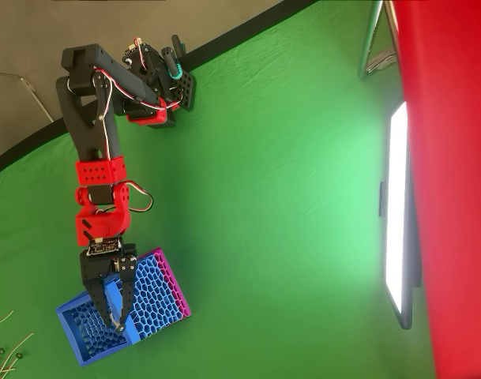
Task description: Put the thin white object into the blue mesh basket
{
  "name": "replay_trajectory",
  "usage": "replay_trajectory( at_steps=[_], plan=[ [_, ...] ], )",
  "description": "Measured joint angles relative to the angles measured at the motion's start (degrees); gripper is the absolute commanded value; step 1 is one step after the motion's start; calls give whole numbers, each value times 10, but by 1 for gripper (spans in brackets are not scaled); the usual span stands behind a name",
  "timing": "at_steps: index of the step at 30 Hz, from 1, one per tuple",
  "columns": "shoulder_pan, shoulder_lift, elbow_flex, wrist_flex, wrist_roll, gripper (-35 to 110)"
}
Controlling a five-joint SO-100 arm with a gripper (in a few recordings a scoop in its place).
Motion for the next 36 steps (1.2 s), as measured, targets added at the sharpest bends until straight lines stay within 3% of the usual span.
replay_trajectory(
  at_steps=[7,36],
  plan=[
    [-18,22,36,-43,1,11],
    [126,14,65,-47,-67,10]
  ],
)
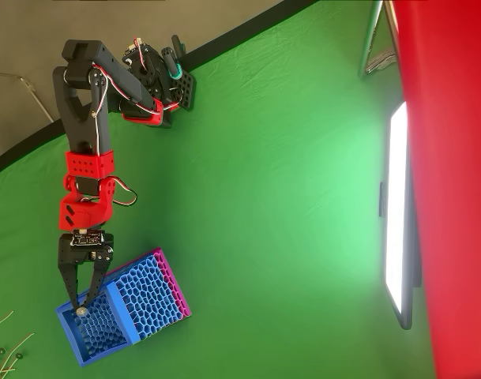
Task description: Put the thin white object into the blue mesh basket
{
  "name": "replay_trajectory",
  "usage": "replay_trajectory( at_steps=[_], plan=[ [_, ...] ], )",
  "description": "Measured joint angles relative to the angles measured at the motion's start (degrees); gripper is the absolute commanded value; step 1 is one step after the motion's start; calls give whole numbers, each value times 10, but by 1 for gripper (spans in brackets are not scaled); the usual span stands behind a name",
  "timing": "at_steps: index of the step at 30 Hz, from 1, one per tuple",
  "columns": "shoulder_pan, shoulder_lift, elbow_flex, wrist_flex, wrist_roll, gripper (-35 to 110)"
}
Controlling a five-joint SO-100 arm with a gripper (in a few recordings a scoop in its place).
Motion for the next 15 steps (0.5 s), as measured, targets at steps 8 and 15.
replay_trajectory(
  at_steps=[8,15],
  plan=[
    [35,0,14,0,-35,10],
    [40,0,21,0,-46,13]
  ],
)
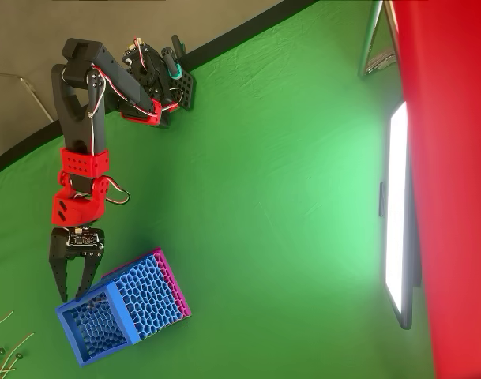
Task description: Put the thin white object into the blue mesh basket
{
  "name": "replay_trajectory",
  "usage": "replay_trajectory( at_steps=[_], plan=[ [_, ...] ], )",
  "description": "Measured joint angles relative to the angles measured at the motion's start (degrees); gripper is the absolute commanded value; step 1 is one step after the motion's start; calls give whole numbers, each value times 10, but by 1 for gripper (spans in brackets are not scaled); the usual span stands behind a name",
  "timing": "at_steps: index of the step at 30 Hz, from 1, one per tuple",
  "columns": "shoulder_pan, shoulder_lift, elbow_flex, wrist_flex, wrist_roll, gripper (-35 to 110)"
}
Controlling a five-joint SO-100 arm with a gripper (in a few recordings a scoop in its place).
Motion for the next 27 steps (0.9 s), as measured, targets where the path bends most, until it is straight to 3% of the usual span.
replay_trajectory(
  at_steps=[15,27],
  plan=[
    [-92,91,67,0,55,19],
    [-186,250,238,-2,201,20]
  ],
)
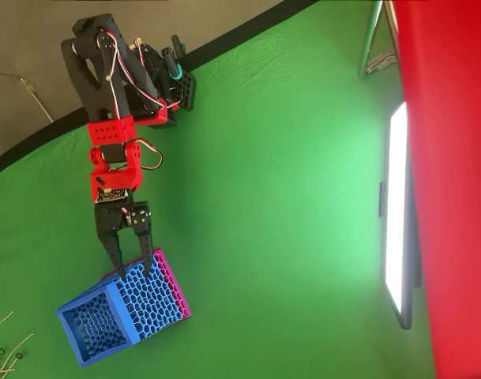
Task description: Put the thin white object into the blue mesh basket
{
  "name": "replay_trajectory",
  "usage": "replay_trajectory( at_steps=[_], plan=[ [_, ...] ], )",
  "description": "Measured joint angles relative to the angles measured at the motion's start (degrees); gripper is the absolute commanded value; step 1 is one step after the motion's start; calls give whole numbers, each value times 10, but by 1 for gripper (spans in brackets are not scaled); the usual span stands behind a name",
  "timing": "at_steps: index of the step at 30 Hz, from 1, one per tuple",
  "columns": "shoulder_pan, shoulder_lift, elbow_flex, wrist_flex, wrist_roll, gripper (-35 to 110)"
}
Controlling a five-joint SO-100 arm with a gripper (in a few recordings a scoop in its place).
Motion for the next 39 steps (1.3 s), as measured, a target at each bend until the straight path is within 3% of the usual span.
replay_trajectory(
  at_steps=[13,20,33,39],
  plan=[
    [-55,197,238,-1,172,22],
    [-96,293,250,65,310,19],
    [-142,475,250,340,670,1],
    [-164,559,250,488,795,1]
  ],
)
